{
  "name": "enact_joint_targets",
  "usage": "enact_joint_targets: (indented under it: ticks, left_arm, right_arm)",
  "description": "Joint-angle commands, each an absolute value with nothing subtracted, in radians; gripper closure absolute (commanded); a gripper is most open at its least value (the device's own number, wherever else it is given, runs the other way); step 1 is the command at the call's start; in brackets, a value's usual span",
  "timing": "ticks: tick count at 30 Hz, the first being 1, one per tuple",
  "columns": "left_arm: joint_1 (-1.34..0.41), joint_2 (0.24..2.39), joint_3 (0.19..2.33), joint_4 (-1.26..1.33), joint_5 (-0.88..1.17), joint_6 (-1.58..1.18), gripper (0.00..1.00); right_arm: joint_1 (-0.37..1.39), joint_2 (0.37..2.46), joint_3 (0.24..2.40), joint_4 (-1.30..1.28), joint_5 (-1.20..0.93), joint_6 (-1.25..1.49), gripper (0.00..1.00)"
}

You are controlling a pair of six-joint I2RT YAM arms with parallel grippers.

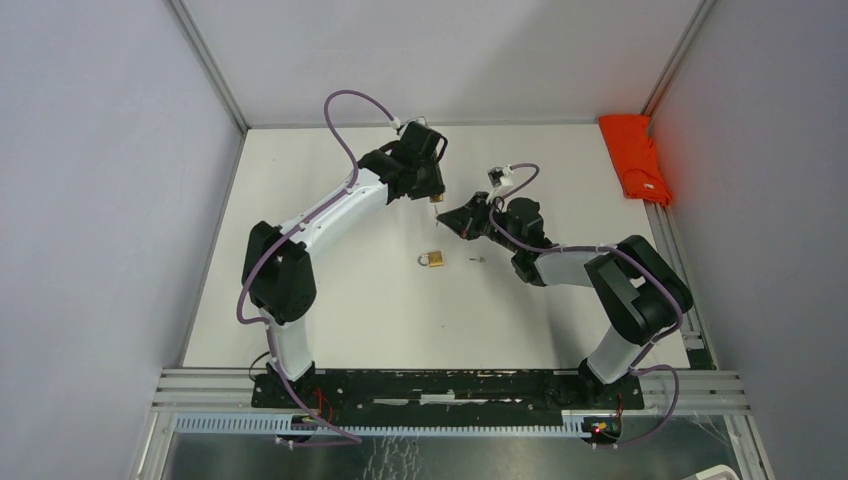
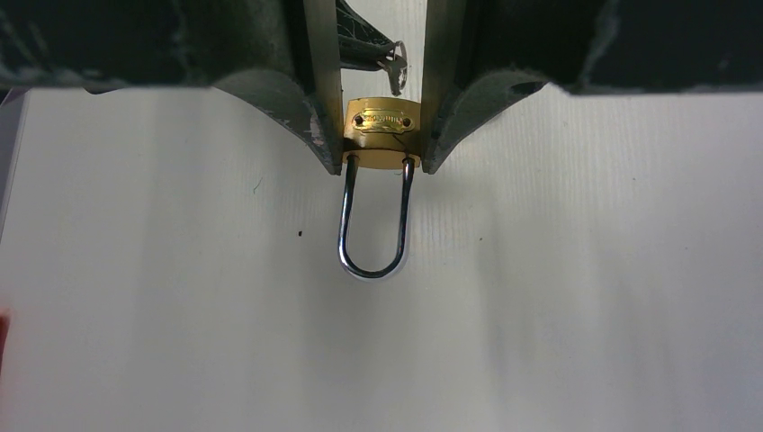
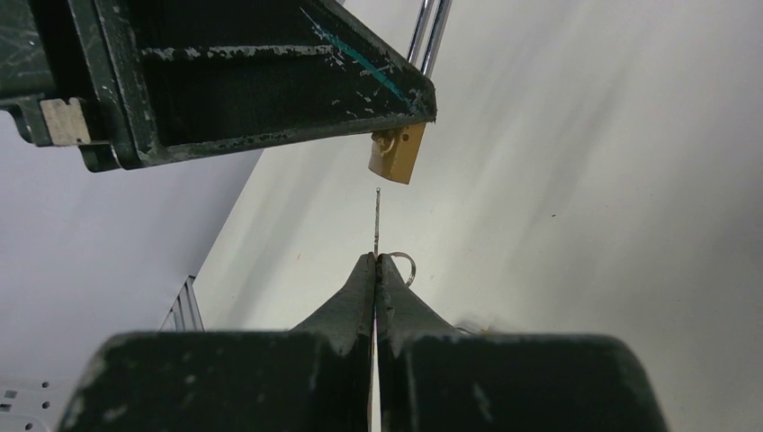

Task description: Unlock with the key

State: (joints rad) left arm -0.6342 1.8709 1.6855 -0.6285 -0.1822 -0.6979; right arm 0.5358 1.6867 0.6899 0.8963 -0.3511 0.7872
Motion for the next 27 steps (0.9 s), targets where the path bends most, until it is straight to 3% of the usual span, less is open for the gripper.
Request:
enact_joint_targets:
  ticks: [1, 27]
  left_arm:
    - [-0.635, 1.828, 1.687, -0.584, -0.193, -0.703, 0.98]
    - [-0.634, 1.819, 1.684, -0.582, -0.193, -0.698, 0.98]
  right_arm:
    - [0.538, 1.651, 0.714, 0.911, -0.322, 0.765, 1.0]
    - [0.501, 1.693, 0.764, 0.903, -0.336, 0.772, 1.0]
